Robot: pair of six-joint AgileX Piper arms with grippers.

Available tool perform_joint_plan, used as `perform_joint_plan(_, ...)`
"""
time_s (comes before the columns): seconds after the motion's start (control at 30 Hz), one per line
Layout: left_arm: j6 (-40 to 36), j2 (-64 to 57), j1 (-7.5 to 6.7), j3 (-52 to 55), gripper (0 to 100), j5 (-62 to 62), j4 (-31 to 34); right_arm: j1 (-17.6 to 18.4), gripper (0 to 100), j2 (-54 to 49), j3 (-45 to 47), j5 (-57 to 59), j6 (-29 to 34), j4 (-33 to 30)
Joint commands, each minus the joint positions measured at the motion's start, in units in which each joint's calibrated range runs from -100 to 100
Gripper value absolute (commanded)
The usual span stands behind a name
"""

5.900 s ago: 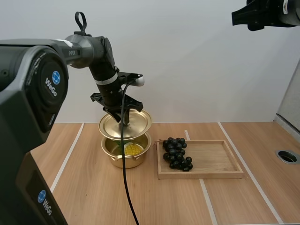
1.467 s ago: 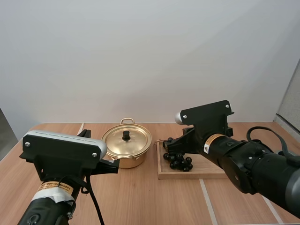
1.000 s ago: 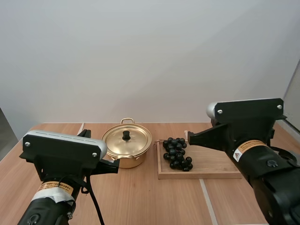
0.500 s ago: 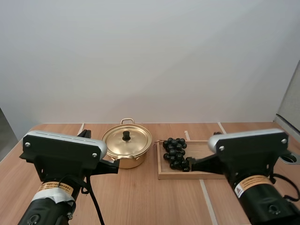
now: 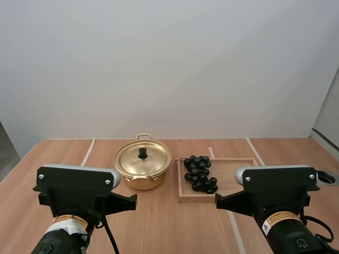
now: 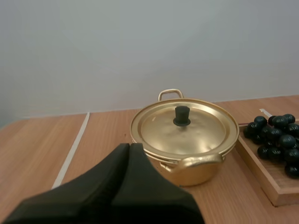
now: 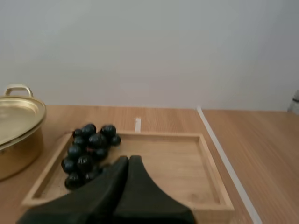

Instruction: Open the pot, put the pineapple inside, and close it

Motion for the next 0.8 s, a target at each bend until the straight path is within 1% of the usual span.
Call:
perform_joint_plan(0.0,-0.97,-0.27,0.51,0.33,0,1.59,0.57,-0.19,0,-0.28,0.0,4.19,0.35,0.34)
perform_joint_plan(0.07,-1.28,-0.27,1.31,0.33,0,2.02,0.57,-0.19,0,-0.28,0.0,4.19,0.35,0.34)
perform_joint_plan(0.17,-4.79,-0.27,2.36,0.33,0,2.98,-0.1,-0.19,0,-0.28,0.0,4.19,0.35,0.34)
perform_joint_plan(0.2,-5.97,-0.27,2.47,0.33,0,3.57,-0.1,-0.19,0,-0.28,0.0,4.19,0.35,0.34)
perform_joint_plan(0.33,-6.19,-0.27,2.47,0.33,0,3.58,-0.1,-0.19,0,-0.28,0.0,4.17,0.38,0.44)
perform_joint_plan(0.4,-6.19,-0.27,2.47,0.33,0,3.58,-0.1,-0.19,0,-0.28,0.0,4.89,-0.35,1.95)
perform_joint_plan(0.47,-6.19,-0.27,2.47,0.33,0,3.58,-0.1,-0.19,0,-0.28,0.0,5.13,-3.41,4.45)
perform_joint_plan(0.53,-6.19,-0.27,2.47,0.33,0,3.58,-0.1,-0.19,0,-0.28,0.0,5.13,-9.31,8.65)
perform_joint_plan(0.6,-6.19,-0.27,2.47,0.33,0,3.58,-0.1,-0.19,0,-0.28,0.0,4.97,-13.33,12.31)
perform_joint_plan(0.67,-6.19,-0.27,2.47,0.33,0,3.58,-0.1,-0.19,0,-0.28,0.0,4.8,-13.99,13.86)
perform_joint_plan(0.77,-6.19,-0.27,2.47,0.33,0,3.58,-0.1,-0.19,0,-0.28,0.0,4.8,-13.86,13.95)
